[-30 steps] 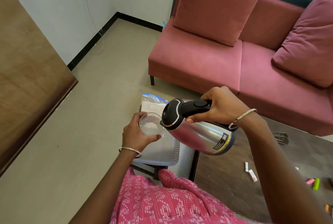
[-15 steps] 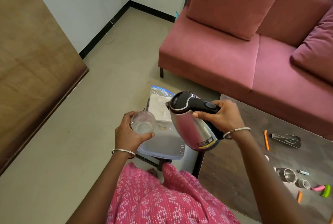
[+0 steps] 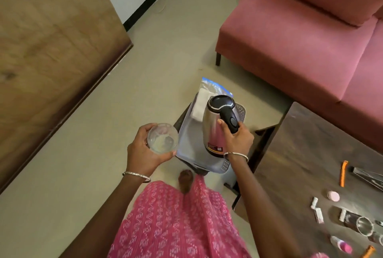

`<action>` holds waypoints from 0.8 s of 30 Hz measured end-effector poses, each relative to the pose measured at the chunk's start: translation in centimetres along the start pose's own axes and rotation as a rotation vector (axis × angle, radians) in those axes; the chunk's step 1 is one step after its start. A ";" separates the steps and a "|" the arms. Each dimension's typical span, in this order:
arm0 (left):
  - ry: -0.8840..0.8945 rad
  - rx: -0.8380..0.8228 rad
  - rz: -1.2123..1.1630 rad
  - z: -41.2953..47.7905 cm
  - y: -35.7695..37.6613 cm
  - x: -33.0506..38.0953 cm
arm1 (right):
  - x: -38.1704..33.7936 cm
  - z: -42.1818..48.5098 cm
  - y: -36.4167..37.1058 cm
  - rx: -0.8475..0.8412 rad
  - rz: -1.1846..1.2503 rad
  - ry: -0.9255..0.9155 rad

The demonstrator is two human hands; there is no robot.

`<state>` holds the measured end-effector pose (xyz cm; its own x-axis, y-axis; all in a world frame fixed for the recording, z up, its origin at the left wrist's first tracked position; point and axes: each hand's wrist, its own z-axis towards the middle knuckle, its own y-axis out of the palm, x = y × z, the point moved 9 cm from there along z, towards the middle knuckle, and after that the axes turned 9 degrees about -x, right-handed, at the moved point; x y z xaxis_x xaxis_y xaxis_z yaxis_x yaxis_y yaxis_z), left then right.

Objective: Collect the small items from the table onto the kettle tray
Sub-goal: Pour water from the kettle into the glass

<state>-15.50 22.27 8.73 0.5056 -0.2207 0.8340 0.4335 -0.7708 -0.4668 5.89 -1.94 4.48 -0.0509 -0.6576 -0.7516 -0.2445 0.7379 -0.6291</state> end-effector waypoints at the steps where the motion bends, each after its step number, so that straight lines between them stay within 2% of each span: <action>1: -0.009 -0.003 -0.004 0.1 0.1 -0.2 | 0.4 0.0 0.7 0.022 0.018 0.016; 8: -0.026 -0.024 0.035 0.7 0.9 -1.0 | 3.5 -1.3 6.3 -0.007 0.151 0.146; 15: -0.039 -0.008 0.019 0.7 0.8 -1.5 | 5.4 -4.9 8.9 -0.040 0.266 0.333; 20: -0.031 0.017 0.040 0.5 0.0 -1.8 | 6.1 -7.5 13.0 -0.226 0.342 0.501; 24: -0.029 0.040 0.049 0.0 -0.9 -2.2 | 6.1 -8.7 15.6 -0.296 0.332 0.565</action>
<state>-17.02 23.43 7.27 0.5482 -0.2391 0.8014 0.4374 -0.7348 -0.5184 -6.69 4.24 -8.24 -0.6416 -0.4429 -0.6263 -0.3778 0.8930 -0.2446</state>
